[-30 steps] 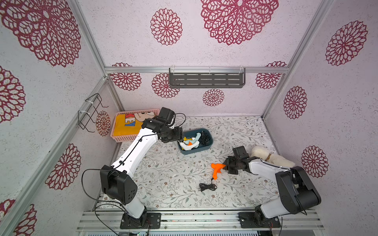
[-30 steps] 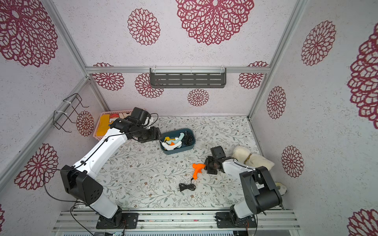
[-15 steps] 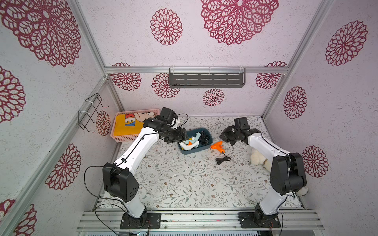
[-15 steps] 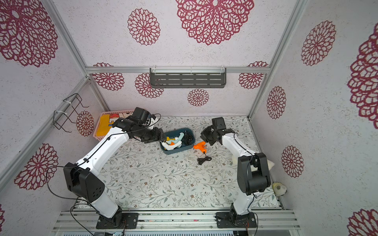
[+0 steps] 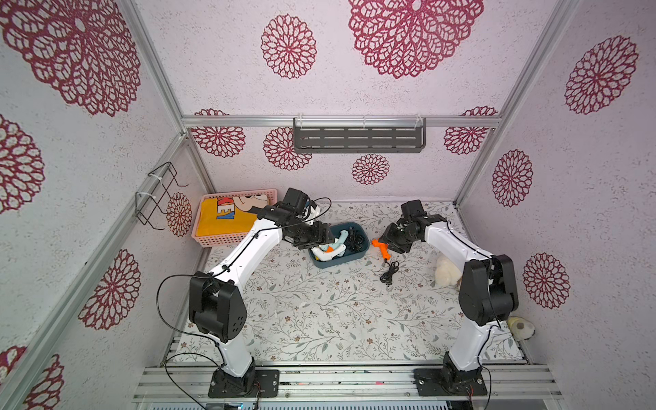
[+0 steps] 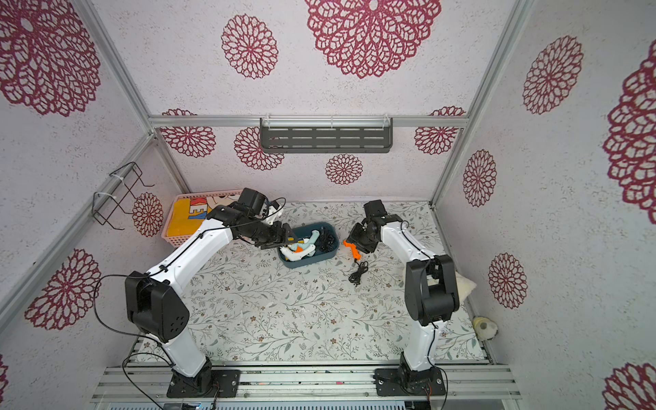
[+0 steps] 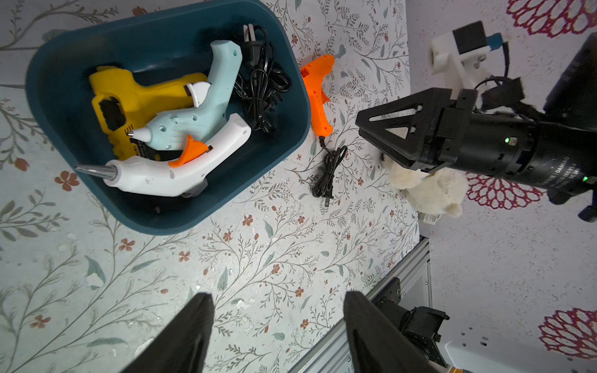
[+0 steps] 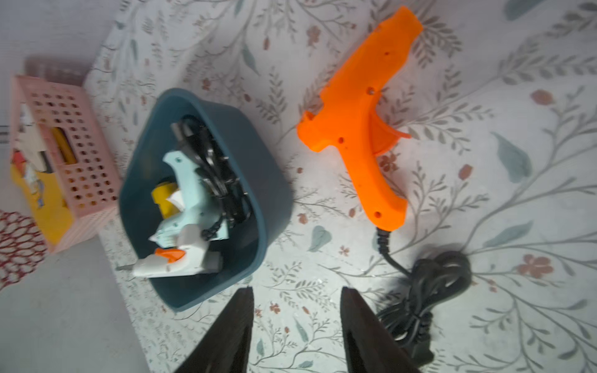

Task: Put the hot melt glue gun into the storage box
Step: Pick up the hot melt adhesive gun from the center of the board.

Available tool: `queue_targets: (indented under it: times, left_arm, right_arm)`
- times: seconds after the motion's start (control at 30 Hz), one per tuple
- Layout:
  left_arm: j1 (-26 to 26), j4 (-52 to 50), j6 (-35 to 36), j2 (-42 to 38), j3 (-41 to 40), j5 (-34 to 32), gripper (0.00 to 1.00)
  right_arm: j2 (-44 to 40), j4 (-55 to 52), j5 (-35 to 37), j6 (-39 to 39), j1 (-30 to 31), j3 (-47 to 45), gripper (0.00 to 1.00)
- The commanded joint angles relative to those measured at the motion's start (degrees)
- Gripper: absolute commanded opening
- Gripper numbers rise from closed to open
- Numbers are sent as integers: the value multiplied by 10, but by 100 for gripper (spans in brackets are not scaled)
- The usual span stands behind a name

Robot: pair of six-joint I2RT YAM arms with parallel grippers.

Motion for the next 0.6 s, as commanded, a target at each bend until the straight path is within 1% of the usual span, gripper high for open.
queue_targets:
  times: [0.0,0.2,0.33,0.57]
  left_arm:
    - [-4,7,0,5,24,2,70]
    - [-3,-8,3,2,29,-7,70]
    - [-3,-11,2,-1,28,-10,70]
    - [-3,-14,1,-3,28,-14,70]
  right_arm:
    - [45,-57,58,-39,10,52,51]
    - [134,-123,125,-95,34,142,54]
    - [170,-144,172,-119,38,185,55]
    - [206,-173,215,-151,50,235,55]
